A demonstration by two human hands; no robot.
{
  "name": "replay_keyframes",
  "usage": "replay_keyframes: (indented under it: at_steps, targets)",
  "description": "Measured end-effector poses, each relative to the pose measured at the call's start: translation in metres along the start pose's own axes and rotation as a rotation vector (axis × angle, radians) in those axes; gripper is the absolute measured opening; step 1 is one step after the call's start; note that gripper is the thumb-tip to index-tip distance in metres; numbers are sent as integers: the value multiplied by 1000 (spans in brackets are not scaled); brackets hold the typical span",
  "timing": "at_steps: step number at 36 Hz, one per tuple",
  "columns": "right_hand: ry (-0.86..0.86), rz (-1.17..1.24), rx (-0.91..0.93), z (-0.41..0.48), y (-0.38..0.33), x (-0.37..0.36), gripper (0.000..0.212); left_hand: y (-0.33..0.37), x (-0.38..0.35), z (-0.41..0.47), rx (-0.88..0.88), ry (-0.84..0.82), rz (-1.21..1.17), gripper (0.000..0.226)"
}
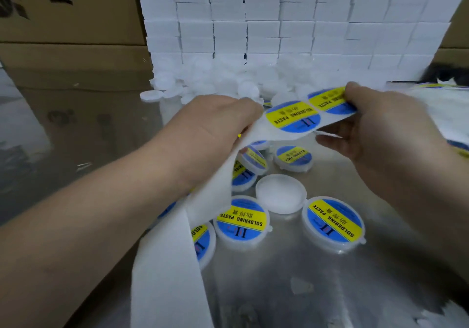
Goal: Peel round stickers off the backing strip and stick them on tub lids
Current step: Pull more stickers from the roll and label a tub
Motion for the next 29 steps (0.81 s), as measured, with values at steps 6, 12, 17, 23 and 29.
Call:
replay_keyframes:
  at_steps: [6,12,17,23,29]
  targets:
    - [88,-312,254,-1,-8,6,30,11,-1,-8,-13,53,-71,49]
    - [108,-656,509,-12,-19,5,43,-7,-3,-2,156,-15,-154,33]
    - [-20,-774,585,-27,-16,-7,47,-10,2,2,237,14,-195,41]
    - [-223,-852,699,-45,-12,-24,50,-11,2,2,213,20,-266,60]
    - [-641,-967,927,-77,2,-43,56,-11,-9,-4,227,-120,-311,42]
Point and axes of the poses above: each hand's wrist, its own z-axis towards the middle knuckle, its own x-axis out of the back of the hand, y = z × x, the point moved 7 cm from there along z, towards the middle knuckle, and after that the axes turned 13 degrees about y, right-handed, at the moved point
